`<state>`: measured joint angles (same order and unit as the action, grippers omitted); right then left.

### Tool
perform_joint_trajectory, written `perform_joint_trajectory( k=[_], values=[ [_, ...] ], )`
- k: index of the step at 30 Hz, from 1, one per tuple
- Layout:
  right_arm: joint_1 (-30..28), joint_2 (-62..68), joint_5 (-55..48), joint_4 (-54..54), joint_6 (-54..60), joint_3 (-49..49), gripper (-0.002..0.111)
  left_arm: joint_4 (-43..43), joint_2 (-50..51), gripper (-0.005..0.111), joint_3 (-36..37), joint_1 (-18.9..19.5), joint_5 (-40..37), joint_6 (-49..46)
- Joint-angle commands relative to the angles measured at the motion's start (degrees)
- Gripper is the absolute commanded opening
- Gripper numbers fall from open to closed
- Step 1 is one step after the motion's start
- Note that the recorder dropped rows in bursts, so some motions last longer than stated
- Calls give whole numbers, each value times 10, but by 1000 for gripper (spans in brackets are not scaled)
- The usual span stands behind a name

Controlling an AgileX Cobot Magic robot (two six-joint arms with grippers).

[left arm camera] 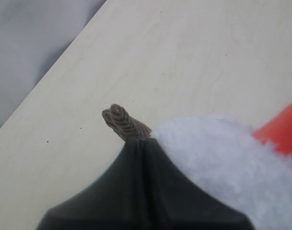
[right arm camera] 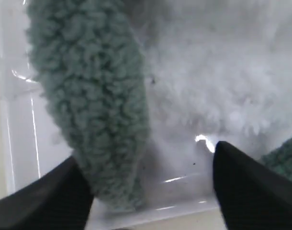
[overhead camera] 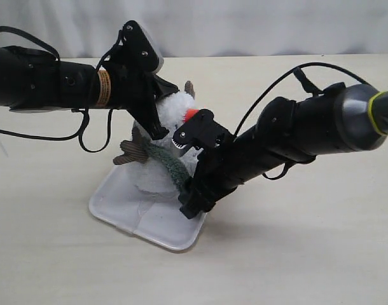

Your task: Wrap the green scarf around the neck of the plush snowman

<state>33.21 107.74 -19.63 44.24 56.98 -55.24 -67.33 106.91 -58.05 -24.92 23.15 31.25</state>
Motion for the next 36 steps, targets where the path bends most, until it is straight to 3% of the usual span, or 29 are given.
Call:
perform_joint_trajectory(
  k=[1,5,18,33,36],
  values=[
    [1,-4,-1,-66,-8,1,32,-24,12,0,13,-5,-30,4],
    [1,-25,-15,-172,-55,1,4,-24,12,0,13,-5,-30,4],
    [1,-26,33,-613,-447,1,4,-24,12,0,13,-5,-30,4],
    [1,-3,57,-647,-463,1,4,-24,12,0,13,-5,-33,4],
    [1,-19,47,-644,-473,1,11,-24,12,0,13,-5,-34,6]
  ],
)
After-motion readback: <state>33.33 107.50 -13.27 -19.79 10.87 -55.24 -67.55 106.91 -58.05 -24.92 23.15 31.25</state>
